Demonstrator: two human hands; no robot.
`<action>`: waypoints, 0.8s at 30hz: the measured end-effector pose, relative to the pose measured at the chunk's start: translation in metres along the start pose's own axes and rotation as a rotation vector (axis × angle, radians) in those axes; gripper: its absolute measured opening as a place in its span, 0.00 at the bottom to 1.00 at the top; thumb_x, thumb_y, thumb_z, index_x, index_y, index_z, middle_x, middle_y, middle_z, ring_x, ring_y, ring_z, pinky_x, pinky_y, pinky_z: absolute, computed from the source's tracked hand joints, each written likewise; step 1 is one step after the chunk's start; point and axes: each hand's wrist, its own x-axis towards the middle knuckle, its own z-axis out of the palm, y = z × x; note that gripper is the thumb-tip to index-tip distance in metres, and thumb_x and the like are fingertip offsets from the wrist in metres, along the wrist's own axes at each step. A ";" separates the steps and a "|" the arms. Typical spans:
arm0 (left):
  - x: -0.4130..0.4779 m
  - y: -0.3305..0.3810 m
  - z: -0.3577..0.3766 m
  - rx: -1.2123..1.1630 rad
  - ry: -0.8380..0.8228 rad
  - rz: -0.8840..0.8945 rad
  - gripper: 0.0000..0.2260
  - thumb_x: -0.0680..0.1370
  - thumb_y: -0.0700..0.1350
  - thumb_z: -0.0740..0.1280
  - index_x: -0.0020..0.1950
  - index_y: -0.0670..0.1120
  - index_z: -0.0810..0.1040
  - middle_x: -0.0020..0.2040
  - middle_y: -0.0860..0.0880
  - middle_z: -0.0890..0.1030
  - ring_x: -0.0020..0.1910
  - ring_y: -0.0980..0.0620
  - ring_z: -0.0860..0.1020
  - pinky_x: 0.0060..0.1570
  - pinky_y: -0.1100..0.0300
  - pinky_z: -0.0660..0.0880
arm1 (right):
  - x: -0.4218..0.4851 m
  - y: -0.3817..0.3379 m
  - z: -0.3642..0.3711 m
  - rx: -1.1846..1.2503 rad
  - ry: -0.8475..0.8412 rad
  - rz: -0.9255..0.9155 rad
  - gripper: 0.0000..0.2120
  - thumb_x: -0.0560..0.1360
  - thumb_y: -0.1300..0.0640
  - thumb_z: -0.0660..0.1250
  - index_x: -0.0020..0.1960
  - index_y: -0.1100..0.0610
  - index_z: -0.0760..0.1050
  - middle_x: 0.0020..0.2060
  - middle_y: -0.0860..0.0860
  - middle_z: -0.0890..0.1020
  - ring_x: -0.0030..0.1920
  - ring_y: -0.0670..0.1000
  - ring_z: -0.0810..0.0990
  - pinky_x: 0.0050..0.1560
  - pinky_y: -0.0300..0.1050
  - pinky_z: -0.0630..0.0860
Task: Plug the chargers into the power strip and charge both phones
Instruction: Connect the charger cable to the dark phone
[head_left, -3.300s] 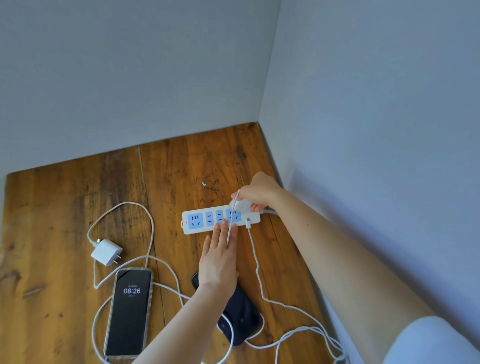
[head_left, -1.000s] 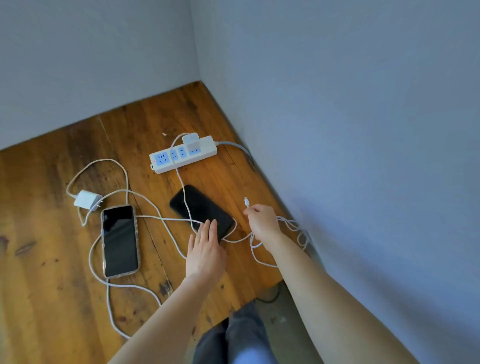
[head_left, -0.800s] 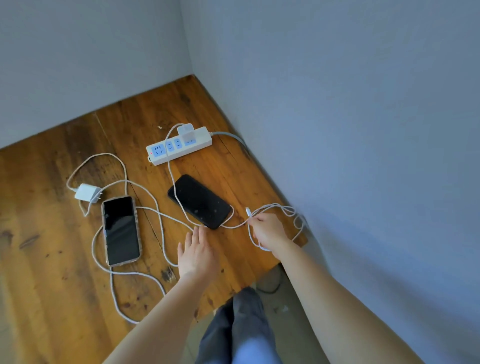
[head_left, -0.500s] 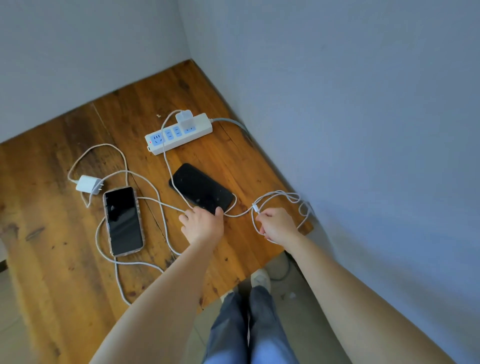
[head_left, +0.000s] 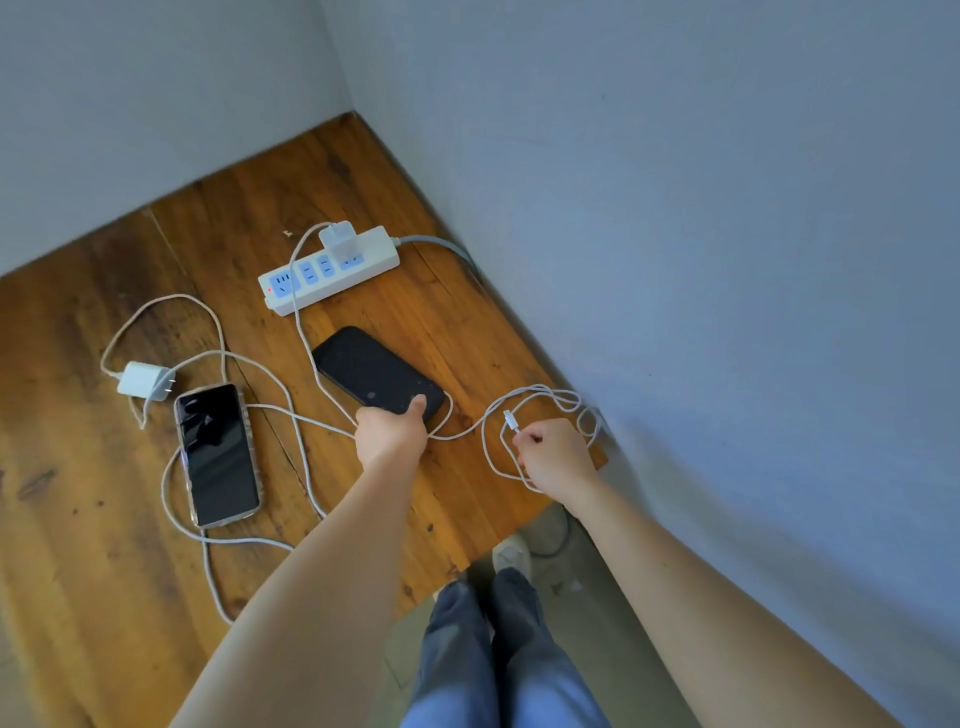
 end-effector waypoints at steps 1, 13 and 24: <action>-0.001 0.000 -0.002 -0.033 0.006 0.029 0.20 0.74 0.55 0.68 0.58 0.42 0.73 0.50 0.44 0.80 0.37 0.48 0.76 0.30 0.58 0.71 | -0.001 -0.002 -0.002 -0.006 0.012 -0.002 0.13 0.79 0.58 0.60 0.43 0.63 0.80 0.38 0.58 0.82 0.31 0.48 0.75 0.31 0.39 0.71; -0.095 0.017 -0.081 -0.792 -0.630 -0.251 0.12 0.75 0.44 0.70 0.55 0.42 0.74 0.43 0.42 0.85 0.40 0.52 0.84 0.26 0.66 0.72 | -0.070 -0.052 -0.058 0.151 0.116 -0.240 0.16 0.79 0.49 0.58 0.40 0.53 0.80 0.27 0.47 0.76 0.28 0.43 0.74 0.31 0.36 0.71; -0.143 0.005 -0.109 -0.824 -0.746 -0.095 0.15 0.75 0.43 0.68 0.60 0.39 0.74 0.50 0.40 0.84 0.37 0.53 0.78 0.27 0.68 0.73 | -0.127 -0.082 -0.075 0.116 0.053 -0.444 0.12 0.75 0.52 0.66 0.35 0.55 0.81 0.32 0.59 0.81 0.31 0.48 0.74 0.34 0.43 0.72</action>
